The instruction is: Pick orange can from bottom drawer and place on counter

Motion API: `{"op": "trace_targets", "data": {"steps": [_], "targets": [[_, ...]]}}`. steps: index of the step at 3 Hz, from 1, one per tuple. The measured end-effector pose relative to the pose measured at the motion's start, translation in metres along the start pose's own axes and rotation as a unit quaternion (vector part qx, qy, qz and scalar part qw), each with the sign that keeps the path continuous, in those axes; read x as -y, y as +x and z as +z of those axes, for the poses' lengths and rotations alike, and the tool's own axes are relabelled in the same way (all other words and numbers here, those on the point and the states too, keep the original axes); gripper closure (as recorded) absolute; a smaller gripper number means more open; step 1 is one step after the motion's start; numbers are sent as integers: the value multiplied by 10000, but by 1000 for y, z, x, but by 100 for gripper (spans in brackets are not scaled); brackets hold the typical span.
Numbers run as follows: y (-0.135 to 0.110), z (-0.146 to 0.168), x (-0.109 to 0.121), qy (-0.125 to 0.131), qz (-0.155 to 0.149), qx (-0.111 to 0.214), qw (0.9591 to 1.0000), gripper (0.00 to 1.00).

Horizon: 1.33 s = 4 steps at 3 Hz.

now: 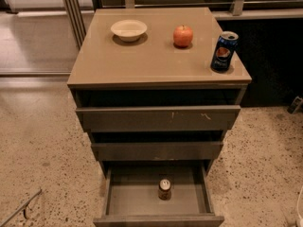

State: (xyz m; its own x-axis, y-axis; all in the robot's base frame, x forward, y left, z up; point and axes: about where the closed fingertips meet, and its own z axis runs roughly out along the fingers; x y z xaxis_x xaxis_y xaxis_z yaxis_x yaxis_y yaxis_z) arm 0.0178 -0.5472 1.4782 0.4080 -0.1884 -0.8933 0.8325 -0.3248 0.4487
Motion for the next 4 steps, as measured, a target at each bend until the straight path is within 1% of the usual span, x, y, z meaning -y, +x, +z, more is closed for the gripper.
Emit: {"op": "trace_targets", "data": {"steps": [1,2,3,4], "targets": [[0,0,0,0,-1,-2,10000,0],[11,5,7,-62,-136,-328,9994,0],[35,8,16,-319,-198,-1042,9938,0],[48,12,16,-651,-233,-1451,9870,0]]}}
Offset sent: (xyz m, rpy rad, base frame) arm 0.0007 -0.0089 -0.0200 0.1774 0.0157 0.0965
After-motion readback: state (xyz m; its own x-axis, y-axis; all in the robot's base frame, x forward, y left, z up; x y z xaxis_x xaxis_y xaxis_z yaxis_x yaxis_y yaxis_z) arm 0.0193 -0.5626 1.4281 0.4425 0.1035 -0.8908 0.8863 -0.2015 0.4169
